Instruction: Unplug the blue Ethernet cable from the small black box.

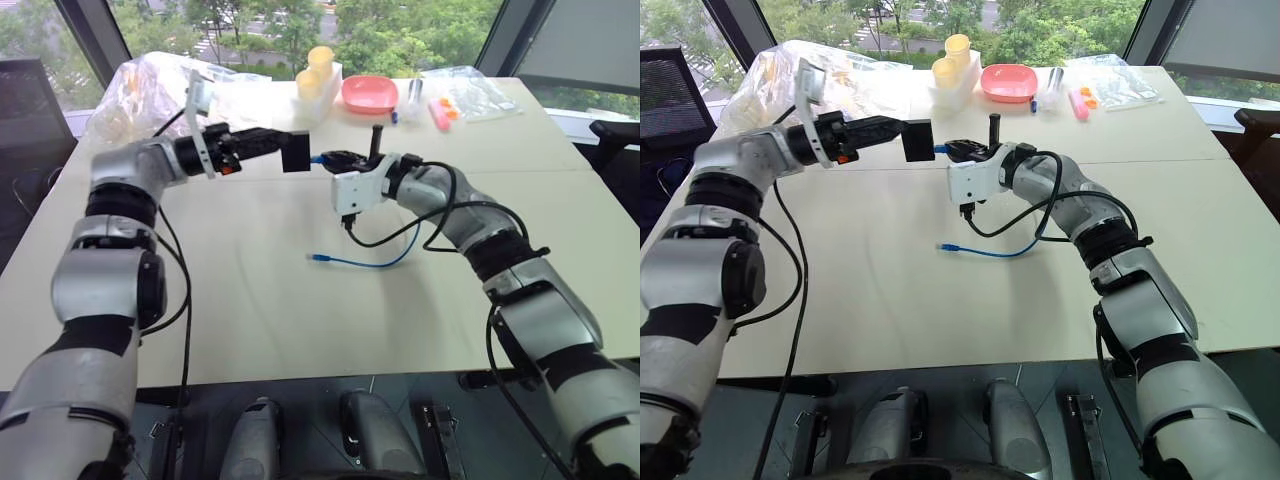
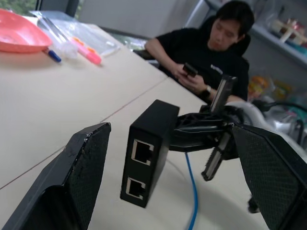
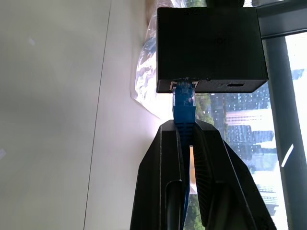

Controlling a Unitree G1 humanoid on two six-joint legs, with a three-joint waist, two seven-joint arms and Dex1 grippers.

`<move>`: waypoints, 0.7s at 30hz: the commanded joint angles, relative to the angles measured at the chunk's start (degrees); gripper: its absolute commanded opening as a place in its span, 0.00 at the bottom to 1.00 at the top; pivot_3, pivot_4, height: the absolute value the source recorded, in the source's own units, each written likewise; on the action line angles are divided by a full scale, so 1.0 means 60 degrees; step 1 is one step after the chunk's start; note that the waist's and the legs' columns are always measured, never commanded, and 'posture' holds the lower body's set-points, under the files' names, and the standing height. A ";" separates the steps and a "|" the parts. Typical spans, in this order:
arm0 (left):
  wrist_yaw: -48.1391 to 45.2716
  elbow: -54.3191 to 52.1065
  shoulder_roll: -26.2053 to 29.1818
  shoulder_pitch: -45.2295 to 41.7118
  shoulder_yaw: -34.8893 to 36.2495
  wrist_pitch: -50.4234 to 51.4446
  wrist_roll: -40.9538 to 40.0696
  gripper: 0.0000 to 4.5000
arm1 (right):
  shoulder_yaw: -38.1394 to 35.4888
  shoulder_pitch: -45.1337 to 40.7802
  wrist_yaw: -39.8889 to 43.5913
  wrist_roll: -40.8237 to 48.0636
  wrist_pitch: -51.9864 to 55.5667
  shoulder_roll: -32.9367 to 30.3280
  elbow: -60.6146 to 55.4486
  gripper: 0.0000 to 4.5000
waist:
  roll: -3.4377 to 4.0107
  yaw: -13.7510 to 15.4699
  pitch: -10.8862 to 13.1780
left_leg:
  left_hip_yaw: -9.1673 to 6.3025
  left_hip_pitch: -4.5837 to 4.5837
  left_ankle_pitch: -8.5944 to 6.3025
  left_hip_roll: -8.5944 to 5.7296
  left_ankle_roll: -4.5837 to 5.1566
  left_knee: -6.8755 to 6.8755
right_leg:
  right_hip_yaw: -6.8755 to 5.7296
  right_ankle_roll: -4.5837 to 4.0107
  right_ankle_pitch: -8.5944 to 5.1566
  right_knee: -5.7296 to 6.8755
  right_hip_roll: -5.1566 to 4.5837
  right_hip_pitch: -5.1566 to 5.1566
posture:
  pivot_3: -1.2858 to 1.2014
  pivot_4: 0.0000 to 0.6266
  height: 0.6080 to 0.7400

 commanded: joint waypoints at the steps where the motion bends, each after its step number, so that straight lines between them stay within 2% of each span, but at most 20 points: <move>1: -0.0076 0.0372 -0.0053 -0.0463 0.0203 -0.0562 0.0439 0.93 | -0.0453 -0.0028 0.0074 0.0283 0.0347 -0.0001 -0.0866 0.01 | -0.0001 0.0012 0.0001 | -0.0001 -0.0002 0.0000 0.0001 0.0000 0.0001 | 0.0000 0.0000 0.0000 0.0003 0.0000 -0.0002 | 0.52 0.24 1.00; 5: 0.0011 0.0633 -0.0163 -0.0623 0.0640 -0.0614 0.0457 0.93 | -0.0506 0.0198 0.0234 0.0286 0.0591 -0.0048 -0.1315 0.01 | -0.0002 0.0032 0.0001 | -0.0003 -0.0008 0.0000 0.0001 0.0000 0.0006 | 0.0000 0.0000 0.0000 0.0002 -0.0001 -0.0002 | 0.52 0.24 1.00; 6: 0.0079 0.0664 -0.0201 -0.0652 0.0769 -0.0647 0.0422 0.87 | -0.0506 0.0260 0.0279 0.0286 0.0641 -0.0063 -0.1427 0.00 | -0.0002 0.0034 0.0001 | -0.0003 -0.0010 0.0000 0.0000 0.0000 0.0006 | 0.0000 0.0000 0.0000 0.0001 -0.0001 -0.0002 | 0.52 0.24 1.00; 9: 0.0174 0.0707 -0.0303 -0.0703 0.1069 -0.0660 0.0433 0.67 | -0.0526 0.0404 0.0376 0.0292 0.0781 -0.0078 -0.1706 0.00 | -0.0002 0.0053 0.0001 | -0.0003 -0.0015 0.0000 -0.0002 0.0000 0.0007 | -0.0001 0.0001 0.0000 -0.0002 -0.0004 -0.0002 | 0.52 0.24 1.00; 10: 0.0150 0.0711 -0.0324 -0.0709 0.1149 -0.0619 0.0448 0.55 | -0.0531 0.0447 0.0415 0.0292 0.0834 -0.0069 -0.1805 0.00 | -0.0002 0.0049 0.0001 | -0.0003 -0.0016 0.0000 -0.0002 0.0001 0.0009 | -0.0001 0.0002 0.0000 -0.0002 -0.0005 -0.0002 | 0.52 0.24 1.00; 15: -0.0085 0.0674 -0.0377 -0.0617 0.1114 -0.0707 0.0775 0.11 | -0.0525 0.0654 0.0656 0.0348 0.1072 -0.0009 -0.2264 0.00 | -0.0003 0.0039 0.0002 | -0.0004 -0.0016 0.0000 -0.0002 0.0000 0.0009 | -0.0001 0.0003 0.0001 -0.0001 -0.0004 -0.0002 | 0.52 0.24 1.00; 18: -0.0160 0.0658 -0.0377 -0.0535 0.1051 -0.0796 0.1003 0.11 | -0.0606 0.0698 0.0891 0.0488 0.1252 0.0005 -0.2490 0.00 | -0.0004 0.0018 0.0002 | -0.0004 -0.0015 0.0000 -0.0001 0.0000 0.0009 | -0.0001 0.0003 0.0001 0.0001 -0.0003 -0.0004 | 0.52 0.24 1.00; 19: -0.0109 0.0654 -0.0369 -0.0519 0.1025 -0.0839 0.1087 0.11 | -0.0664 0.0720 0.0991 0.0598 0.1337 0.0017 -0.2571 0.15 | -0.0004 0.0021 0.0002 | -0.0005 -0.0014 0.0000 0.0000 0.0000 0.0009 | -0.0001 0.0003 0.0001 0.0003 -0.0001 -0.0004 | 0.52 0.24 1.00; 21: -0.0169 0.0655 -0.0341 -0.0498 0.1035 -0.0829 0.1176 0.11 | -0.0710 0.0728 0.1207 0.0716 0.1453 -0.0010 -0.2683 0.25 | -0.0004 0.0024 0.0002 | -0.0006 -0.0014 0.0000 0.0000 0.0000 0.0009 | -0.0001 0.0003 0.0001 0.0005 0.0000 -0.0004 | 0.52 0.24 1.00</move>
